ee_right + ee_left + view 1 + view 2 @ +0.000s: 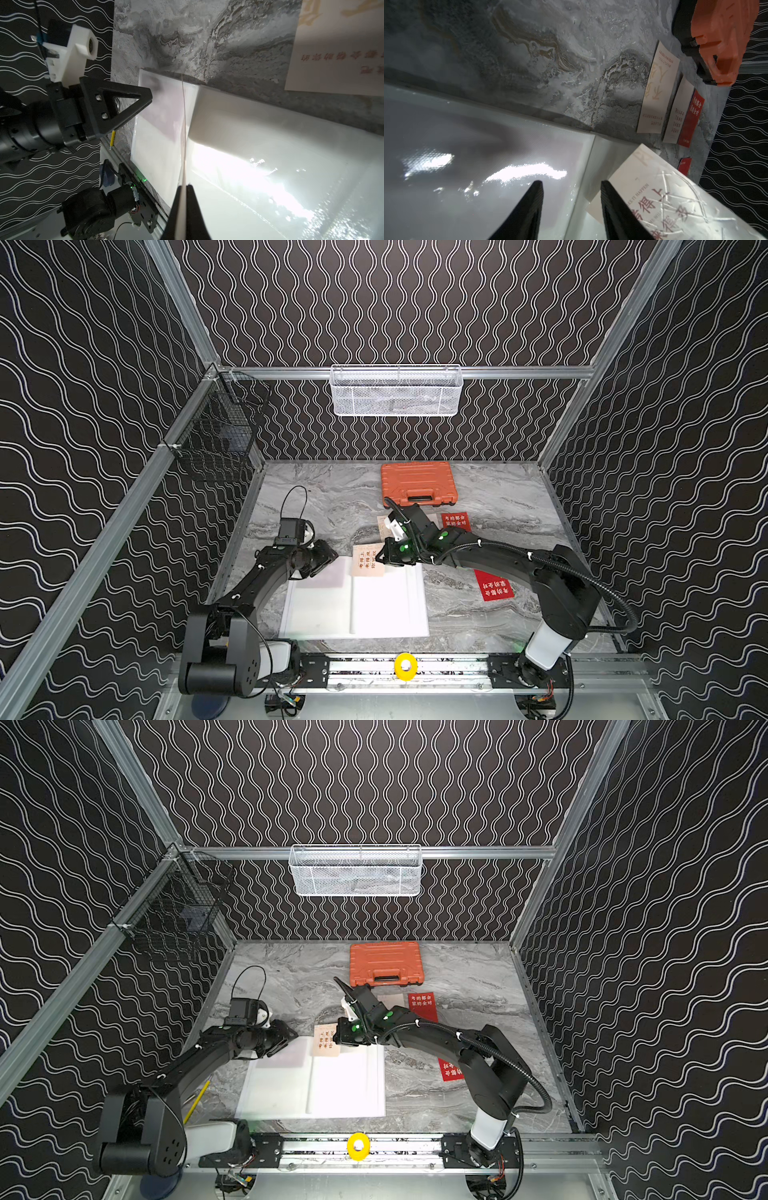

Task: Place the photos into the photo albums
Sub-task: Insert the photo into the photo album.

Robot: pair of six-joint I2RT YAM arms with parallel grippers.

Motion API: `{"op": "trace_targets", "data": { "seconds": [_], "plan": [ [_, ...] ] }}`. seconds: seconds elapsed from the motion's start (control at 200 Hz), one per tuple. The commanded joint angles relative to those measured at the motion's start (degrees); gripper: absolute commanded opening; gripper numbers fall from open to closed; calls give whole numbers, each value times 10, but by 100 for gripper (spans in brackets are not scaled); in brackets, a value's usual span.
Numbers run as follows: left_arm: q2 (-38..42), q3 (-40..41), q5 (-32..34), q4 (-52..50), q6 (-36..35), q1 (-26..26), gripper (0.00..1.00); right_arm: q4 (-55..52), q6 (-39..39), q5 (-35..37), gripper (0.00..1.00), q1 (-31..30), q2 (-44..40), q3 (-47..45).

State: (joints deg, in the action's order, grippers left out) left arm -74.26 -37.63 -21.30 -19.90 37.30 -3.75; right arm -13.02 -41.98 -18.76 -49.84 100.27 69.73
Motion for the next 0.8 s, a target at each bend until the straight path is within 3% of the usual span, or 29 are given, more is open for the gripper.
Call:
{"op": "trace_targets", "data": {
  "seconds": [0.0, 0.185, 0.515, 0.796],
  "plan": [
    [-8, 7, 20, 21, -6, -13, 50, -28, 4, 17, 0, -4, 9, 13],
    [-25, 22, 35, 44, 3, -30, 50, -52, 6, 37, 0, -17, 22, 37],
    [6, 28, 126, -8, -8, -34, 49, -75, 6, 55, 0, -27, 47, 65],
    [-11, 35, 126, -5, -10, -33, 49, -69, 4, 46, 0, -27, 49, 52]
  ]
}}
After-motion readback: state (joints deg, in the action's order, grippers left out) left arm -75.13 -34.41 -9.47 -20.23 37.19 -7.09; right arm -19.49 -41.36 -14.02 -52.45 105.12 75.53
